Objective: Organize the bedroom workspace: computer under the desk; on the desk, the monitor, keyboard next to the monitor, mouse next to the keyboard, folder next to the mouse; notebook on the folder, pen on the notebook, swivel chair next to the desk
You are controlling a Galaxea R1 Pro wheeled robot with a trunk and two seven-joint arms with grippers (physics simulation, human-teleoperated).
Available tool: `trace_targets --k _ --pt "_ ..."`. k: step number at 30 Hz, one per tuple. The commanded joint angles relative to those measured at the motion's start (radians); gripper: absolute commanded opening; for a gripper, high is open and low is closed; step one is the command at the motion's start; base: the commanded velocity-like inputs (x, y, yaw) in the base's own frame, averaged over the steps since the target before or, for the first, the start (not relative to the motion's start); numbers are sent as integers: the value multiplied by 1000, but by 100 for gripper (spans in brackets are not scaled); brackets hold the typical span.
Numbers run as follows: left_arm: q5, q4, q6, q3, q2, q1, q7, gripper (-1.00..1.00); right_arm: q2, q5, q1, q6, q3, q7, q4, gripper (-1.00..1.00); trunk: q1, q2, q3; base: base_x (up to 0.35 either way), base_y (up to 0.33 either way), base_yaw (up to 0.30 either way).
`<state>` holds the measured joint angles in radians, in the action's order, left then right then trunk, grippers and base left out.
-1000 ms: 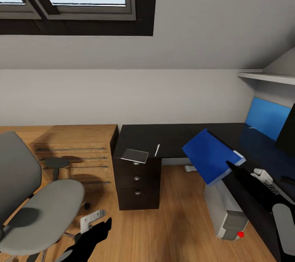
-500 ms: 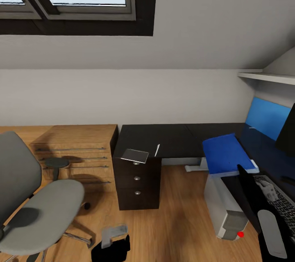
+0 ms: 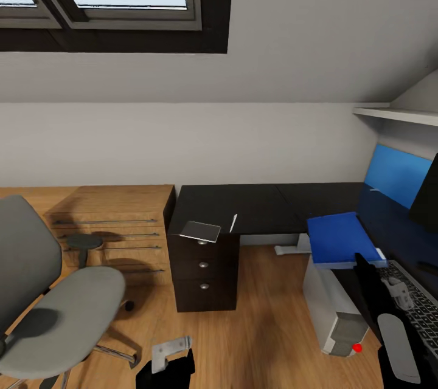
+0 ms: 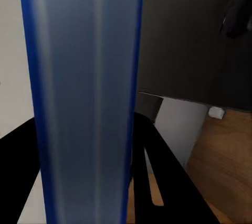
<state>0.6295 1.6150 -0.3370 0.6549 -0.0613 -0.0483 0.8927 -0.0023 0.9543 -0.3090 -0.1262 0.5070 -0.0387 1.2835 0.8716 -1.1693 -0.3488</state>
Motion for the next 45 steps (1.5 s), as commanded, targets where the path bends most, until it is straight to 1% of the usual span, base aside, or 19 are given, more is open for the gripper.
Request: trace_targets --k 1,2,3,4,5,6,7,9,14,19,22,30,33,39,45 --pt "4 2 -4 2 -1 1 5 100 7 29 -1 -6 1 -5 1 -100 0 -1 -1 65 0 0" --pt "4 2 -4 2 -1 1 5 100 9 43 -1 -6 1 -5 0 -100 0 -1 -1 108 0 0" --pt "4 2 -4 3 0 1 4 100 16 108 -1 -5 2 -6 -1 -100 0 -1 -1 235 0 0" --pt "4 2 -4 3 -1 1 4 100 18 159 -1 -5 2 -6 0 -100 0 -1 -1 279 0 0" --pt "4 2 -4 3 -1 1 3 100 19 175 -1 -5 2 -5 0 -100 0 -1 -1 288 0 0" --pt "4 2 -4 3 0 1 3 100 19 204 -1 -5 2 -4 2 -100 0 -1 -1 301 0 0" --pt "4 2 -4 3 0 1 3 100 19 216 -1 -5 2 -4 2 -100 0 -1 -1 306 0 0" --pt "4 2 -4 3 0 1 3 100 18 259 -1 -7 3 -3 3 -100 0 -1 -1 316 0 0" --pt "4 2 -4 6 0 0 3 100 17 272 -1 -7 4 -3 3 -100 0 -1 -1 323 0 0" --pt "4 2 -4 23 -1 1 3 100 19 274 -1 -6 4 -3 5 -100 0 -1 -1 324 0 0" --pt "4 2 -4 24 -1 1 3 100 20 274 -1 -5 4 -3 5 -100 0 -1 -1 324 -27 0" --pt "4 2 -4 28 0 1 3 100 22 275 -1 -3 5 -3 3 -100 0 -1 -1 280 -172 0" --pt "5 1 -4 28 0 1 3 100 23 275 -1 -1 4 -3 2 -100 0 -1 -1 98 -150 -112" --pt "5 1 -4 28 0 1 5 100 21 275 -1 26 4 -5 2 -100 0 -1 -1 14 -24 -243" --pt "5 0 -5 28 0 1 6 100 22 276 0 30 3 -4 2 -100 0 -1 -2 1 -2 -210"
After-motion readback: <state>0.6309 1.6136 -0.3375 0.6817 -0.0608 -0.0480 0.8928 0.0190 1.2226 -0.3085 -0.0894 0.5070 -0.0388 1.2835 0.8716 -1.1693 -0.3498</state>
